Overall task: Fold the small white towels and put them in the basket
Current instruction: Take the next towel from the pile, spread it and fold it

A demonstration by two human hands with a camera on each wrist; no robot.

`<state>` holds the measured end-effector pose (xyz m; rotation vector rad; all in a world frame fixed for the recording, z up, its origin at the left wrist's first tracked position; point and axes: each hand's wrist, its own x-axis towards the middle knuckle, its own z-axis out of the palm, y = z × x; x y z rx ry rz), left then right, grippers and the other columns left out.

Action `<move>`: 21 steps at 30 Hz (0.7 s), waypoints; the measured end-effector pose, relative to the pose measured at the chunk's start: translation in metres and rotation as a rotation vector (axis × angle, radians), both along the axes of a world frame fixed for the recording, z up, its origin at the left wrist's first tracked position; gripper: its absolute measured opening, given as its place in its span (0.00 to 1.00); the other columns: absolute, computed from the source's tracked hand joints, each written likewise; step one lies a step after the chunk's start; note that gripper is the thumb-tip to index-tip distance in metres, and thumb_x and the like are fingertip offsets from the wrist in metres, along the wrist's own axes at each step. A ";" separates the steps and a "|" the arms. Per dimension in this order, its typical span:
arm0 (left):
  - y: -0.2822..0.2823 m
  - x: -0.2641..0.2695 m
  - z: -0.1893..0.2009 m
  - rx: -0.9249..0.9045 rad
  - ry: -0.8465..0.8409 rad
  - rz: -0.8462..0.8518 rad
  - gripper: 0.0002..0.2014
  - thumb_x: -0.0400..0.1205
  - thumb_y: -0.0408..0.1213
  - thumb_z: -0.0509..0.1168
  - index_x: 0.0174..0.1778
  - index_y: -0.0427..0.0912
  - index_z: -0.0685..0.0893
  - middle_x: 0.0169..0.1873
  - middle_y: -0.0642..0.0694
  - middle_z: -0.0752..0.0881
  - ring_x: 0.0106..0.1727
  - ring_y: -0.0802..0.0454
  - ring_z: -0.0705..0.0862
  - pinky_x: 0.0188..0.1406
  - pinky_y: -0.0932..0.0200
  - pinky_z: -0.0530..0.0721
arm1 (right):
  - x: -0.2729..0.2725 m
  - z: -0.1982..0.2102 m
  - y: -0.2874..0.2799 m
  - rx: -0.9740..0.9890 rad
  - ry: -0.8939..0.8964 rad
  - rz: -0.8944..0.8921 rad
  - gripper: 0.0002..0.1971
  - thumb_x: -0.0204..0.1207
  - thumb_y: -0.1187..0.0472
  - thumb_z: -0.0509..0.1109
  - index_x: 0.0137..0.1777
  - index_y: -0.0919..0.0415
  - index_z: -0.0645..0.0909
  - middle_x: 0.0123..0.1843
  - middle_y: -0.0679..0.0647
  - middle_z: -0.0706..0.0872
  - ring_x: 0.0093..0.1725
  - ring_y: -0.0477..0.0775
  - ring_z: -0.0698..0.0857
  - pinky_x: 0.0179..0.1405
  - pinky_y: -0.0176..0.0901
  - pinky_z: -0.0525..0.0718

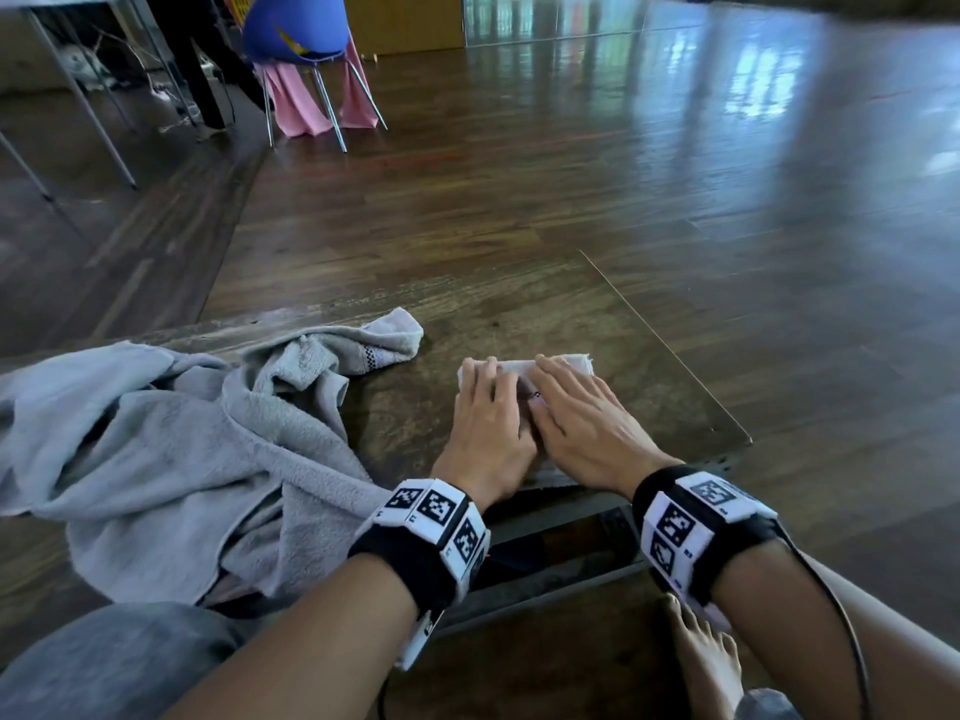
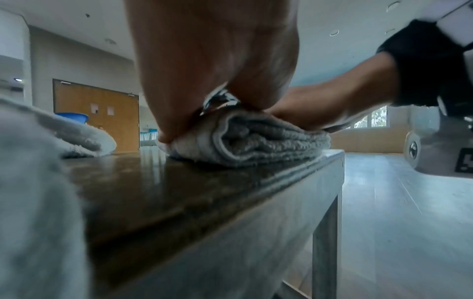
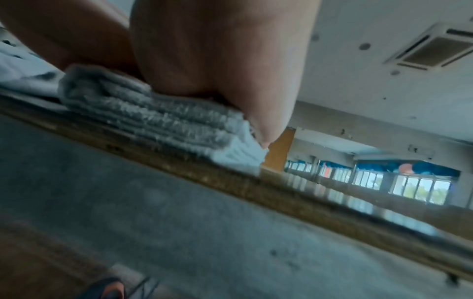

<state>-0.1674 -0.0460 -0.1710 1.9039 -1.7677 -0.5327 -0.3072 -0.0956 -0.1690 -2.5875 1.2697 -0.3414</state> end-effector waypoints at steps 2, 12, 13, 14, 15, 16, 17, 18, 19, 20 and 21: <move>0.000 -0.002 -0.007 0.098 -0.056 0.022 0.27 0.91 0.46 0.47 0.86 0.43 0.52 0.88 0.48 0.41 0.87 0.49 0.32 0.86 0.38 0.42 | -0.002 -0.008 -0.004 0.071 0.036 -0.002 0.28 0.91 0.48 0.47 0.90 0.53 0.54 0.92 0.47 0.51 0.90 0.45 0.46 0.88 0.49 0.45; -0.001 0.011 -0.008 0.228 -0.223 -0.033 0.33 0.88 0.60 0.38 0.87 0.53 0.36 0.85 0.57 0.31 0.84 0.59 0.28 0.84 0.40 0.34 | 0.001 -0.010 -0.002 0.227 0.025 -0.162 0.33 0.90 0.45 0.44 0.90 0.54 0.39 0.91 0.45 0.37 0.89 0.44 0.35 0.87 0.53 0.38; 0.001 0.013 -0.008 0.233 -0.235 -0.052 0.34 0.88 0.62 0.38 0.87 0.54 0.36 0.85 0.58 0.30 0.84 0.59 0.28 0.85 0.40 0.34 | 0.001 -0.010 -0.003 0.245 0.027 -0.163 0.33 0.90 0.45 0.44 0.90 0.54 0.39 0.91 0.45 0.36 0.88 0.43 0.34 0.87 0.53 0.38; 0.002 0.016 -0.008 0.242 -0.243 -0.069 0.34 0.87 0.63 0.38 0.87 0.54 0.35 0.85 0.58 0.30 0.84 0.60 0.28 0.85 0.39 0.35 | 0.001 -0.009 -0.005 0.265 0.031 -0.158 0.33 0.90 0.45 0.44 0.90 0.54 0.38 0.91 0.44 0.35 0.88 0.43 0.34 0.87 0.54 0.37; 0.004 0.019 -0.007 0.253 -0.248 -0.084 0.35 0.87 0.64 0.38 0.87 0.55 0.35 0.85 0.59 0.29 0.84 0.60 0.27 0.84 0.38 0.35 | 0.001 -0.008 -0.007 0.290 0.030 -0.146 0.33 0.91 0.46 0.44 0.90 0.54 0.38 0.91 0.44 0.35 0.88 0.43 0.33 0.87 0.54 0.37; 0.005 0.023 -0.006 0.263 -0.252 -0.096 0.35 0.87 0.64 0.38 0.87 0.56 0.35 0.85 0.59 0.29 0.84 0.60 0.27 0.84 0.37 0.35 | 0.000 -0.006 -0.009 0.317 0.017 -0.130 0.32 0.91 0.46 0.45 0.90 0.54 0.38 0.91 0.44 0.35 0.88 0.43 0.33 0.87 0.55 0.36; 0.006 0.027 -0.004 0.265 -0.252 -0.106 0.35 0.87 0.64 0.39 0.87 0.56 0.35 0.85 0.59 0.29 0.84 0.60 0.27 0.84 0.37 0.34 | -0.001 -0.004 -0.011 0.340 -0.003 -0.113 0.32 0.91 0.47 0.46 0.90 0.53 0.39 0.91 0.44 0.35 0.88 0.42 0.33 0.87 0.55 0.35; 0.008 0.031 -0.002 0.256 -0.248 -0.115 0.35 0.86 0.65 0.39 0.87 0.56 0.36 0.85 0.58 0.29 0.84 0.60 0.28 0.84 0.38 0.33 | -0.004 -0.003 -0.012 0.348 -0.022 -0.091 0.32 0.91 0.49 0.47 0.91 0.53 0.41 0.91 0.44 0.36 0.88 0.42 0.33 0.87 0.55 0.35; 0.011 0.034 -0.001 0.230 -0.241 -0.127 0.36 0.86 0.65 0.40 0.87 0.56 0.38 0.85 0.57 0.30 0.84 0.59 0.28 0.84 0.40 0.33 | -0.008 -0.002 -0.013 0.333 -0.036 -0.065 0.31 0.91 0.51 0.49 0.91 0.53 0.43 0.91 0.45 0.38 0.88 0.43 0.34 0.86 0.54 0.35; 0.014 0.037 0.001 0.181 -0.241 -0.151 0.36 0.86 0.66 0.41 0.88 0.55 0.42 0.86 0.55 0.33 0.85 0.59 0.30 0.84 0.42 0.33 | -0.012 -0.001 -0.012 0.300 -0.052 -0.035 0.30 0.91 0.53 0.50 0.91 0.53 0.46 0.92 0.46 0.41 0.88 0.44 0.35 0.87 0.53 0.36; 0.019 0.039 0.002 0.112 -0.247 -0.189 0.37 0.85 0.67 0.43 0.88 0.54 0.47 0.88 0.53 0.38 0.86 0.58 0.34 0.84 0.45 0.34 | -0.017 0.000 -0.010 0.259 -0.070 -0.004 0.29 0.91 0.55 0.52 0.90 0.53 0.51 0.92 0.47 0.44 0.89 0.45 0.38 0.87 0.52 0.37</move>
